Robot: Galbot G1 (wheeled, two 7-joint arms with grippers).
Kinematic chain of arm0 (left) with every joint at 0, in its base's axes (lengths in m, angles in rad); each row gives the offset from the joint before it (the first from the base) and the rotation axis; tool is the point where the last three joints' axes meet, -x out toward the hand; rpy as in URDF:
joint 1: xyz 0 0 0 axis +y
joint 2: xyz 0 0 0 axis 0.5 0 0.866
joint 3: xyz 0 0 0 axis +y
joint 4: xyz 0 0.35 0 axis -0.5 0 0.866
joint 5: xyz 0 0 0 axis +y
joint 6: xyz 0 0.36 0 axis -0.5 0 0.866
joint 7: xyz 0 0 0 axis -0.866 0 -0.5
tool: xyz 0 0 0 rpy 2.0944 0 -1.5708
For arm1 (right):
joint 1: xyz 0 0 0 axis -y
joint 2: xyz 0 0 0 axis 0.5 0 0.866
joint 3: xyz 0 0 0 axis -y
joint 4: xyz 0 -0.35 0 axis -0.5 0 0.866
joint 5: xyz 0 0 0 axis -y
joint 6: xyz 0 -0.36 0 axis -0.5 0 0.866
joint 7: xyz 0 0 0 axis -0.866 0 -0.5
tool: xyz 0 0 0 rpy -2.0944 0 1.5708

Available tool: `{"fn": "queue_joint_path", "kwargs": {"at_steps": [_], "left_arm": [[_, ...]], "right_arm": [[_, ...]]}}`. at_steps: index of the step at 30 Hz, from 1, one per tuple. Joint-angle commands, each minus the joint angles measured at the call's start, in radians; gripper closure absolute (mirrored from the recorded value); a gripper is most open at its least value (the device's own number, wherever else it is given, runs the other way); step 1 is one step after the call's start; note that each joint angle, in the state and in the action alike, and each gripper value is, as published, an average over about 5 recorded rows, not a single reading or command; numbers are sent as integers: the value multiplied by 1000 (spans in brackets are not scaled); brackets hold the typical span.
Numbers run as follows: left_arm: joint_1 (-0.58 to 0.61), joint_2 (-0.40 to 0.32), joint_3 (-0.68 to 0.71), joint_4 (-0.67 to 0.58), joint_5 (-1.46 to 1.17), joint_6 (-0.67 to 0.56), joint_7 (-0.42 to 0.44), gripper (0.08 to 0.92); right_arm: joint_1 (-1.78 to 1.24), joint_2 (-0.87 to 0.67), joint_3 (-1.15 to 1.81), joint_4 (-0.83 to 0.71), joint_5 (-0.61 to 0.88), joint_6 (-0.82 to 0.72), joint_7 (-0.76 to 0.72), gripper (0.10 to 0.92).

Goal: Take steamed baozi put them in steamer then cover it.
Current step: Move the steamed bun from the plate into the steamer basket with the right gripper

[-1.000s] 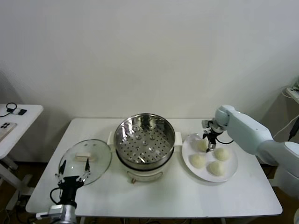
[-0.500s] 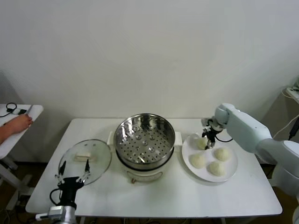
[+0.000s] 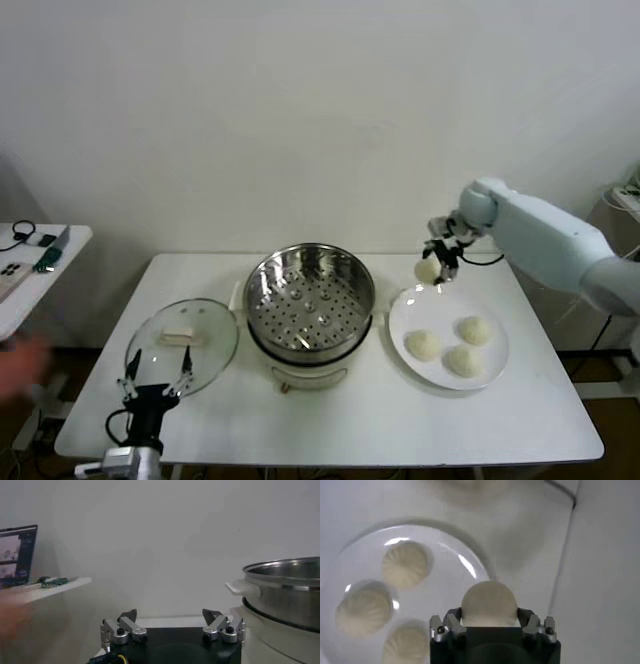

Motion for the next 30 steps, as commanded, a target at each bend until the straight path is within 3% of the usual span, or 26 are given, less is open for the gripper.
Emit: {"fn": "queue_joint_path", "kwargs": {"at_steps": [1,14,30], "left_arm": [[5,4,2,-1,-1,-2,2,177],[23,23,23,-4,1,-4,3,177],[38,64,23,0,3,-8,3,177]], "right_arm": [[340,27,-231,220,73,88,-2,304],[335,273,-210,323,-62,163,-1,304],[48,474,-143,124,-340,254,7,304]]}}
